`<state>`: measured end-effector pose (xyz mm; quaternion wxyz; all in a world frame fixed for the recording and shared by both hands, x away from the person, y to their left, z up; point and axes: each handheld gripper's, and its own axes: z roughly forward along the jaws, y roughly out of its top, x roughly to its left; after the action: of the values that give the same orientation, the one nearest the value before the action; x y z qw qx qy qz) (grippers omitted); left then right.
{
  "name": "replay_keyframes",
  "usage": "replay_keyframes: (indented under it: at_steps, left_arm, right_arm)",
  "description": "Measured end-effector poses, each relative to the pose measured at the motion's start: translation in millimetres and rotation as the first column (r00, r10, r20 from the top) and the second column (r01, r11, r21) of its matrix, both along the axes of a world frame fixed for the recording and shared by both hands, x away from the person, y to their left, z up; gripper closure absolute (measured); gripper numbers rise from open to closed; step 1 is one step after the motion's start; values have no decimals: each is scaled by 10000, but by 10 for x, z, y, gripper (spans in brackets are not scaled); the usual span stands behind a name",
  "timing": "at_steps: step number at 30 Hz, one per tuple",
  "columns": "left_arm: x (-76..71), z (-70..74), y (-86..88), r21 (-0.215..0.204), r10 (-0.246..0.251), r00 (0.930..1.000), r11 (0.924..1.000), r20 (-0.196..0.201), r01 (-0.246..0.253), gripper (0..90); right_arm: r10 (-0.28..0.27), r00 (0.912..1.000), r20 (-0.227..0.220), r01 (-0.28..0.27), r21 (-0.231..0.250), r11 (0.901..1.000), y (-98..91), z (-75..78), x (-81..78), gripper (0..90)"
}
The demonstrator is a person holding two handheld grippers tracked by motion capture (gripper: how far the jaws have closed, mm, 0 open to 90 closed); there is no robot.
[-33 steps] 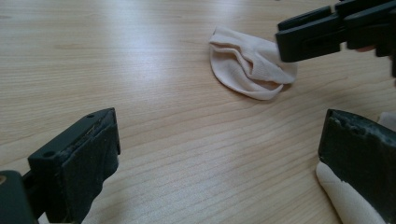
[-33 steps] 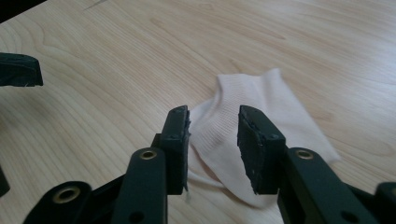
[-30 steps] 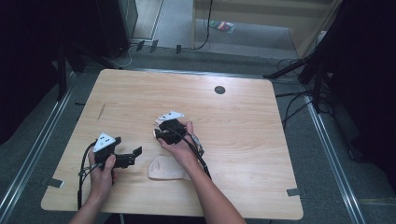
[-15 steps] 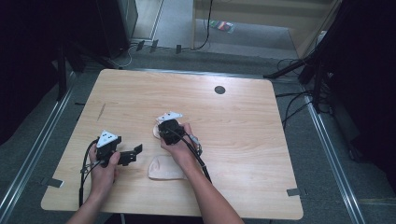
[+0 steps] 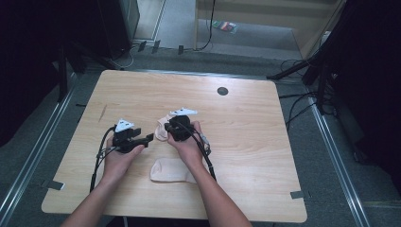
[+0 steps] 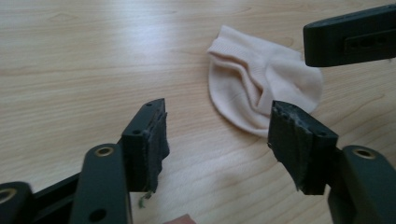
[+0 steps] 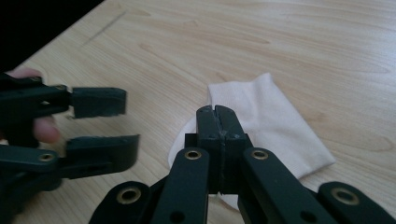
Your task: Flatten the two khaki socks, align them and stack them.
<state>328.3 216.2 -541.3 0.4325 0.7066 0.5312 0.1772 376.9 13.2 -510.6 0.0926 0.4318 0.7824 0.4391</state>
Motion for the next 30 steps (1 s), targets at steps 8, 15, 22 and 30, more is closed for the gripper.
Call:
replay_keyframes:
  at_steps: [8,15,22,30]
  left_arm:
    - [47,48,-114,-27,-178,9998,9998,110,178,451]
    - [-20,-5,22,-48,772,9970,9970,-92,-773,682]
    - [-23,-18,47,53,761,9969,9971,-174,-760,741]
    - [35,10,-61,-116,230,9997,9997,-130,-232,708]
  right_arm:
    - [224,9997,72,-225,123,9997,-24,79,46,895]
    - [558,9982,237,-542,-660,9963,160,-64,21,661]
    - [380,9973,635,-204,-2576,9660,367,-232,-29,684]
    - [-220,9997,87,229,-1217,9923,231,-71,-21,871]
